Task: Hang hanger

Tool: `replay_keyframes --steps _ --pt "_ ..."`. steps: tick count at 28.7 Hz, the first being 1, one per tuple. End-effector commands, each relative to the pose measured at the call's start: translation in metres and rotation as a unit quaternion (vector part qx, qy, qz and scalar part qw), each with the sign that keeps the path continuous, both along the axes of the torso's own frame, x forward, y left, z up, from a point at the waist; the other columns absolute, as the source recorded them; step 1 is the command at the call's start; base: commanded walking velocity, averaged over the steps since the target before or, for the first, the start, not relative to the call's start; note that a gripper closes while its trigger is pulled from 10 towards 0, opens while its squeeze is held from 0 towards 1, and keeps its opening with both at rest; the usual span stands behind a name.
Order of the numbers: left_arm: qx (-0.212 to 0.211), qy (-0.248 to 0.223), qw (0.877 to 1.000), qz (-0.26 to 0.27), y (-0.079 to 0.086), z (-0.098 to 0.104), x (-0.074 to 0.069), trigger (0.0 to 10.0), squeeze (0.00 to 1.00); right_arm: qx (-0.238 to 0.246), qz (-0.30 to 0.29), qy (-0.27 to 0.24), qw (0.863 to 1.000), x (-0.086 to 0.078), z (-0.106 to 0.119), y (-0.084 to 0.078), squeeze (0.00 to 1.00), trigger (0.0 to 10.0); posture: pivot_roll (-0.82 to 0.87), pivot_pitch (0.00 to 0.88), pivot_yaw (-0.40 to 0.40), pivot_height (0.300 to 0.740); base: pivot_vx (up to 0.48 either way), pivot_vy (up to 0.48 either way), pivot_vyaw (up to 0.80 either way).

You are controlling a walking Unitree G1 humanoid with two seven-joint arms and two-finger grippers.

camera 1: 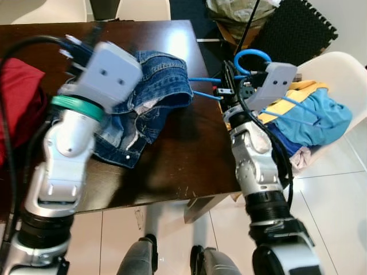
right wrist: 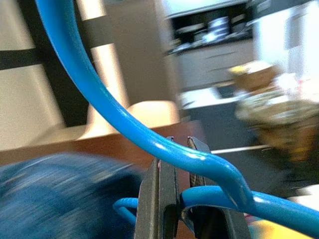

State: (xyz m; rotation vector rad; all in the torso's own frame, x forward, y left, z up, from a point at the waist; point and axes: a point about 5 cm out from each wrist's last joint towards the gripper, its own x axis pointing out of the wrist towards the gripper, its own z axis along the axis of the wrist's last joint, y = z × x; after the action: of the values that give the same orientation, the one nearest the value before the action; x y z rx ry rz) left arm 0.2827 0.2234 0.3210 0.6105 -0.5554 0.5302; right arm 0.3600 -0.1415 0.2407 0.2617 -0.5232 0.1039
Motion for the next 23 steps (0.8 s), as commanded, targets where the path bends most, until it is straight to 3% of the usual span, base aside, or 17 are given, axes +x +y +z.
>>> replay_keyframes --steps 1,4,5,7,8,10,11,12,13,15,16,18,19,21,23 --pt "-0.074 -0.018 0.989 0.13 0.039 -0.002 -0.019 10.0 0.0 0.014 -0.045 0.002 0.999 0.001 -0.001 -0.024 0.0 10.0 0.2 0.166 0.005 0.74 0.0 0.0 0.0" --pt "-0.074 -0.018 0.989 0.13 0.039 -0.002 -0.019 10.0 0.0 0.014 -0.045 0.002 0.999 0.001 -0.001 -0.024 0.0 10.0 0.2 0.166 0.005 0.74 0.0 0.0 0.0" --pt "-0.109 -0.011 0.978 0.178 0.056 -0.01 -0.03 10.0 0.0 0.011 -0.053 0.004 0.999 0.002 -0.002 -0.03 0.0 10.0 0.21 0.168 0.002 0.74 0.0 0.0 0.0" --pt "-0.109 -0.011 0.978 0.178 0.056 -0.01 -0.03 10.0 0.0 0.011 -0.053 0.004 0.999 0.002 -0.002 -0.03 0.0 10.0 0.21 0.168 0.002 0.74 0.0 0.0 0.0" --pt "-0.122 0.007 0.969 0.213 0.069 -0.022 -0.037 10.0 0.0 0.008 -0.052 0.008 0.999 0.002 -0.004 -0.029 0.0 10.0 0.22 0.165 -0.001 0.74 0.0 0.0 0.0" --pt "-0.119 0.025 0.97 0.209 0.072 -0.031 -0.037 10.0 0.0 0.007 -0.043 0.01 0.999 0.003 -0.006 -0.024 0.0 10.0 0.21 0.163 0.002 0.74 0.0 0.0 0.0" --pt "-0.036 0.068 0.996 0.038 0.027 -0.038 -0.007 10.0 0.0 -0.01 -0.003 0.003 1.0 0.001 -0.005 -0.002 0.0 10.0 0.21 0.16 0.01 0.74 0.0 0.0 0.0" --pt "-0.036 0.068 0.996 0.038 0.027 -0.038 -0.007 10.0 0.0 -0.01 -0.003 0.003 1.0 0.001 -0.005 -0.002 0.0 10.0 0.21 0.16 0.01 0.74 0.0 0.0 0.0" --pt "-0.011 0.082 0.995 -0.053 0.0 -0.041 0.001 10.0 0.0 -0.017 0.011 -0.002 1.0 -0.002 -0.005 0.007 0.0 10.0 0.2 0.154 0.016 0.74 0.0 0.0 0.0" --pt "0.009 0.096 0.981 -0.168 -0.034 -0.044 0.003 10.0 0.0 -0.023 0.022 -0.007 0.999 -0.006 -0.007 0.015 0.0 10.0 0.19 0.141 0.022 0.74 0.0 0.0 0.0" --pt "0.008 0.109 0.963 -0.245 -0.057 -0.045 -0.001 10.0 0.0 -0.021 0.027 -0.009 0.999 -0.011 -0.009 0.02 0.0 10.0 0.19 0.131 0.026 0.74 0.0 0.0 0.0" --pt "0.017 0.111 0.943 -0.312 -0.078 -0.045 -0.01 10.0 0.0 -0.017 0.031 -0.011 0.999 -0.017 -0.011 0.024 0.0 10.0 0.18 0.123 0.03 0.74 0.0 0.0 0.0" --pt "0.017 0.111 0.943 -0.312 -0.078 -0.045 -0.01 10.0 0.0 -0.017 0.031 -0.011 0.999 -0.017 -0.011 0.024 0.0 10.0 0.18 0.123 0.03 0.74 0.0 0.0 0.0" --pt "0.006 0.127 0.93 -0.346 -0.089 -0.052 -0.016 10.0 0.0 -0.017 0.038 -0.013 0.999 -0.025 -0.014 0.031 0.0 10.0 0.17 0.103 0.032 0.74 0.0 0.0 0.0" --pt "0.001 0.139 0.924 -0.357 -0.094 -0.058 -0.019 10.0 0.0 -0.019 0.042 -0.013 0.999 -0.029 -0.018 0.035 0.0 10.0 0.17 0.096 0.032 0.74 0.0 0.0 0.0"
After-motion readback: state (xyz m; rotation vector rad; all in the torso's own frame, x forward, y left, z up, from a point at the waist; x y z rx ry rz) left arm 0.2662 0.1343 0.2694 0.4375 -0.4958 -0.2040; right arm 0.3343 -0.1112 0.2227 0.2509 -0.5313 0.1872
